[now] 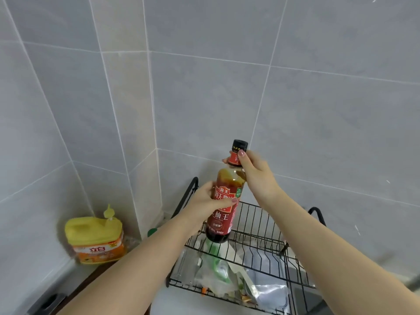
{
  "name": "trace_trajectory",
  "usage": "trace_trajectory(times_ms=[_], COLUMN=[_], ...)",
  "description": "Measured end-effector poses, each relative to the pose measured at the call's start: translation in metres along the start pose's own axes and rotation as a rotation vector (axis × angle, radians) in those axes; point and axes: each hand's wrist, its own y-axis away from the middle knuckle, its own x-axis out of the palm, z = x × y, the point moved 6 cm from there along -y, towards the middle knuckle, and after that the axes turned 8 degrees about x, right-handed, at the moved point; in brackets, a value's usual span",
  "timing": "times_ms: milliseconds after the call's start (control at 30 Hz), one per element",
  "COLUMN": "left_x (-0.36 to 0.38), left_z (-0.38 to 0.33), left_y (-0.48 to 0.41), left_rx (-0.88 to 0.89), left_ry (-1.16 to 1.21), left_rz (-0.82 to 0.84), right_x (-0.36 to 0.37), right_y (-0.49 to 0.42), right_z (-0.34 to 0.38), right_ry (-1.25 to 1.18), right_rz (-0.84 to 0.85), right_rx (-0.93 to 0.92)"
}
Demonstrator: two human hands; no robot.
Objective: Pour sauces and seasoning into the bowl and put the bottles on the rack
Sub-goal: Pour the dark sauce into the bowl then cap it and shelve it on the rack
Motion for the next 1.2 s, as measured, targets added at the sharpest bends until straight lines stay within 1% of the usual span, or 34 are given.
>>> trace_trajectory(times_ms=[167,467,667,1000,1200], left_x=[-0.012,-0.022,-0.026,-0.024,-0.022], left_z=[0.025,0.055,0.058,0.059,0.051], left_y=[-0.028,-0.04,-0.039,-0.026,-0.016], left_rx=[0.028,-0.01,-0.016,-0.026,-0.02], left_ry=[0.004,0.027,0.014,-0.015,-0.068], left_rz=[-0.017,0.015,0.037,-0.024,-0.049], right_x=[0.005,0.015,0.019,0.022,0.025], right_y=[-0.02,-0.035,-0.034,-0.022,-0.014], right_z=[-0.024,-0.059,-0.06,-0.064,-0.064], right_ry=[0.114,0.147,0.17,0.11,0.12], right_rz=[-0.018,0.011,0.033,0.119,0.097], right_rx=[-0.026,0.0,-0.034,-0.014,-0.012])
